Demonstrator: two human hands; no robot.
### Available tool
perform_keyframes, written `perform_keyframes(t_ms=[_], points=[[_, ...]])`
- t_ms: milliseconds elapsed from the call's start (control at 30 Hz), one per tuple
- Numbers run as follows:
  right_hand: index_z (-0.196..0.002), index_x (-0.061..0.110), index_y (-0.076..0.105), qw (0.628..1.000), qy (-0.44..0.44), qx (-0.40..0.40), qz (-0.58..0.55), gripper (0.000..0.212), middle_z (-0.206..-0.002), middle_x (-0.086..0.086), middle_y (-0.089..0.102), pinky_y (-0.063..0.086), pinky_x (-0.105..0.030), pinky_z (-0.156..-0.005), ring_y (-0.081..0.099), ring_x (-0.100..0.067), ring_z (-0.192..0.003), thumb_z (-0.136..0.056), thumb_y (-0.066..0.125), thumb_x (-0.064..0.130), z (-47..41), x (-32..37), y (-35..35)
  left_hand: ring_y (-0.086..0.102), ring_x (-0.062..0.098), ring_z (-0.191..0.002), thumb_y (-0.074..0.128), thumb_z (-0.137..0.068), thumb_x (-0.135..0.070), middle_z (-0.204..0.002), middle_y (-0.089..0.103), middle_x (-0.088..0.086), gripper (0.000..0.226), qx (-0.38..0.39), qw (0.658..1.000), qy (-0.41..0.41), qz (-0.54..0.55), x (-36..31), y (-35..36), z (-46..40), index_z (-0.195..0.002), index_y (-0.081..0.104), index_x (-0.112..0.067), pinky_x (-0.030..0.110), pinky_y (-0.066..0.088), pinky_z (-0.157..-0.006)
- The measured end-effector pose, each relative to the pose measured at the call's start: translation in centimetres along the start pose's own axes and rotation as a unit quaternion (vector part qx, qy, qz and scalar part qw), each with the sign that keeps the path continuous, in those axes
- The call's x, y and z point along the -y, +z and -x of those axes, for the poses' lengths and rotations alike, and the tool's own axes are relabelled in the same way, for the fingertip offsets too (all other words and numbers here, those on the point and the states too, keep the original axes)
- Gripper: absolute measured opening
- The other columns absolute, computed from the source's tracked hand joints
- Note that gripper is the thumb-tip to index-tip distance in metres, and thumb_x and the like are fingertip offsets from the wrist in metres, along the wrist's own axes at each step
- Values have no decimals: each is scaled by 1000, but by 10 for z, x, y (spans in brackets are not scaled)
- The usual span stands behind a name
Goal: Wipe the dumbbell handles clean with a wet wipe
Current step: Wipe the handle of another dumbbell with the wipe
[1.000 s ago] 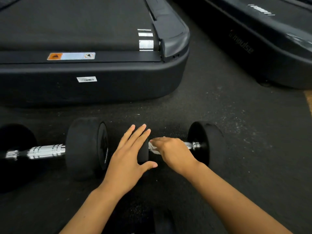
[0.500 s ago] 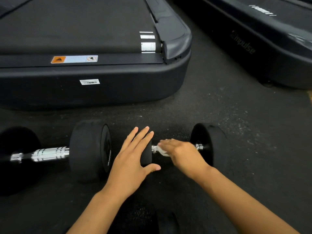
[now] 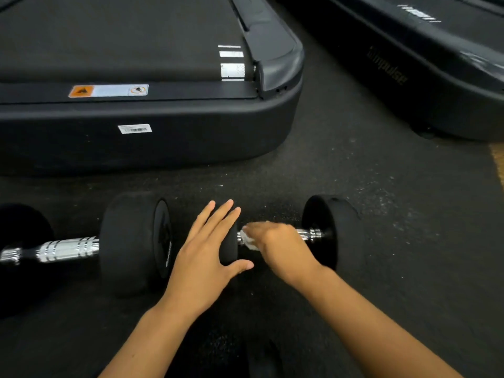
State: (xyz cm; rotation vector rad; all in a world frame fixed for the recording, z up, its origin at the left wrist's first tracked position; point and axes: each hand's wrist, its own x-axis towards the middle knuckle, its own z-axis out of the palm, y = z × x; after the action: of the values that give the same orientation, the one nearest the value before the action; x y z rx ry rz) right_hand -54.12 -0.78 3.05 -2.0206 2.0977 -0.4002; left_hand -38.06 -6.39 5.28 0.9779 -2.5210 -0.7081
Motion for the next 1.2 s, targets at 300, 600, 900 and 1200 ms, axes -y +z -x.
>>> perform_keyframes(t_ms=[300, 600, 900, 1200], points=[[-77, 13, 57, 996, 70, -49, -8, 10, -77, -5, 62, 46, -36, -63, 59, -25, -72, -85, 57, 7, 2, -11, -5, -4, -11, -136, 78, -63, -41, -143, 15, -36, 92, -16, 1000, 13, 6, 2, 2, 2, -140, 26, -38, -5, -4, -97], [-86, 15, 57, 996, 80, -12, 25, 8, -86, -6, 64, 47, -38, -71, 60, -26, -81, -91, 51, 17, -4, -13, -12, 1, -7, -138, 78, -61, -42, -144, 18, -32, 93, -17, 1000, 16, 1, 5, 2, 1, -140, 30, -34, -1, -4, -101], [-98, 12, 58, 992, 106, -12, 63, 12, -97, -8, 63, 45, -37, -74, 60, -29, -91, -90, 50, 14, -6, -1, -13, -2, -10, -137, 78, -62, -41, -145, 17, -31, 93, -11, 1000, 15, 0, 2, 2, 3, -141, 28, -34, -2, -4, -100], [-105, 11, 59, 988, 144, -37, 44, 20, -104, -7, 63, 41, -33, -71, 60, -29, -94, -88, 50, 8, 11, -14, -10, -4, -11, -136, 78, -63, -40, -144, 16, -34, 92, -11, 1000, 11, 6, 0, 1, 3, -141, 28, -35, -4, -4, -98]])
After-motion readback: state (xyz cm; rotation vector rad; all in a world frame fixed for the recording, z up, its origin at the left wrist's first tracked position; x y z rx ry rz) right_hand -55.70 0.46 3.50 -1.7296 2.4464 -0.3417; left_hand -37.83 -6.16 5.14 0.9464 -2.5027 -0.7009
